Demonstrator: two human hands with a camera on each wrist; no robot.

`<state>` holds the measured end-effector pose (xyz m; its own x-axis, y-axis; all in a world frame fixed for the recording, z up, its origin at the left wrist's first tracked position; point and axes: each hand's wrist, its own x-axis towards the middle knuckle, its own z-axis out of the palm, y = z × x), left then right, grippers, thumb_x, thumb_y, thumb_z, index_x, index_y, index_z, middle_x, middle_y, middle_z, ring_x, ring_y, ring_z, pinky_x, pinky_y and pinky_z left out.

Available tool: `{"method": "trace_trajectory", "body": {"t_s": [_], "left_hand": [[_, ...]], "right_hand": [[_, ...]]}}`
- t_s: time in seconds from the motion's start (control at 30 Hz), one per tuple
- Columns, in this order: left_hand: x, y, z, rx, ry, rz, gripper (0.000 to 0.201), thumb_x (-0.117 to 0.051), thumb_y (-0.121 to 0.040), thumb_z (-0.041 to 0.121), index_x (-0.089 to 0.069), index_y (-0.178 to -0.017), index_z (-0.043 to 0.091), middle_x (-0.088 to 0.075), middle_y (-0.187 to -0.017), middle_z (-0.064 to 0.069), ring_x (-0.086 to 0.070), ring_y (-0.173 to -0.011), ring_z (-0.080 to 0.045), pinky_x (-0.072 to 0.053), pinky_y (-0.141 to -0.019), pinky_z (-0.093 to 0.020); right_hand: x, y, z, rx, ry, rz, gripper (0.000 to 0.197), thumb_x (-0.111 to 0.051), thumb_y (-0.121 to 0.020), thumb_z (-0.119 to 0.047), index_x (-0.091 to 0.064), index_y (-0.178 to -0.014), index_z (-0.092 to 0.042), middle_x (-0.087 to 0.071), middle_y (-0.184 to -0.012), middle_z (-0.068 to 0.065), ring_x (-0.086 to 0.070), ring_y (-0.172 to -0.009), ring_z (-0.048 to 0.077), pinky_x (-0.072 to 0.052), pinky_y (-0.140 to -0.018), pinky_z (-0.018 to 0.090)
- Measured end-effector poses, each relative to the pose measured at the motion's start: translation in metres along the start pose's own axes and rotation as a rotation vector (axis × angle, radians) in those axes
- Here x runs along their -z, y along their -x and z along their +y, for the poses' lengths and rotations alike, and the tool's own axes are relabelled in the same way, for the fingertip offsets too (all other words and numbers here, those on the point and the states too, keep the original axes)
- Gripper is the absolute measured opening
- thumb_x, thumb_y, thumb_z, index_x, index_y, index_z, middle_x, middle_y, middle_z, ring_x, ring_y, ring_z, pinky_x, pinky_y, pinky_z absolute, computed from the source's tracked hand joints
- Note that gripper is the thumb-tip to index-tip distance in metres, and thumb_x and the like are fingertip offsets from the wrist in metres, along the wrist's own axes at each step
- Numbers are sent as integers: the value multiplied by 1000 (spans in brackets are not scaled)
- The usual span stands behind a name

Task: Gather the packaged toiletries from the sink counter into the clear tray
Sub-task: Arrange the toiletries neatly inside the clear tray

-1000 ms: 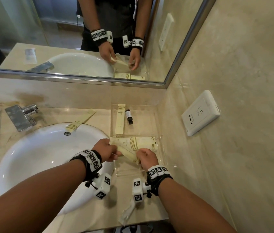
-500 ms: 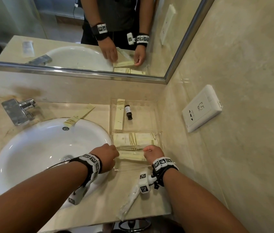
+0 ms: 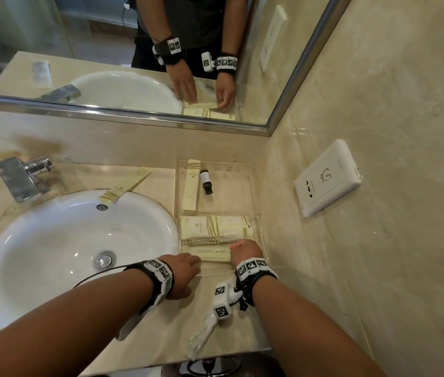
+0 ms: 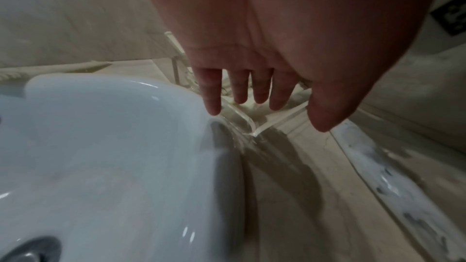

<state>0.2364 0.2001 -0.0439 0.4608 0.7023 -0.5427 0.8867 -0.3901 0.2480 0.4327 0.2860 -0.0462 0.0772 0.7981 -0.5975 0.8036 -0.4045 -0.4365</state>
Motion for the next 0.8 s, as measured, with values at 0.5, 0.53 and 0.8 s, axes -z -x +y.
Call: {"method": "trace_trajectory", "body": {"t_s": [0.5, 0.53, 0.8], "left_hand": [[-5, -13, -2, 20, -50, 15, 57, -55, -85, 39, -48, -136, 12, -28, -153, -8, -29, -139, -27, -45, -104, -46], [-6, -14, -2, 28, -47, 2, 57, -55, -85, 39, -48, -135, 13, -29, -152, -8, -31, -138, -27, -45, -103, -47], [-5, -16, -3, 63, -43, -47, 56, -55, -84, 42, -51, -132, 12, -32, -149, -10, -37, -135, -28, -46, -102, -47]], "right_hand": [[-6, 13, 7, -56, 168, 58, 23, -47, -82, -13, -59, -62, -16, -67, -80, 6, -60, -64, 21, -44, -54, 23], [-6, 15, 5, -41, 172, 46, 23, -48, -83, -13, -59, -63, -14, -64, -72, 4, -56, -59, 19, -40, -51, 22], [-8, 21, 2, 21, 256, -55, 24, -47, -89, -8, -59, -69, -12, -53, -64, 2, -47, -54, 17, -32, -46, 21]]}}
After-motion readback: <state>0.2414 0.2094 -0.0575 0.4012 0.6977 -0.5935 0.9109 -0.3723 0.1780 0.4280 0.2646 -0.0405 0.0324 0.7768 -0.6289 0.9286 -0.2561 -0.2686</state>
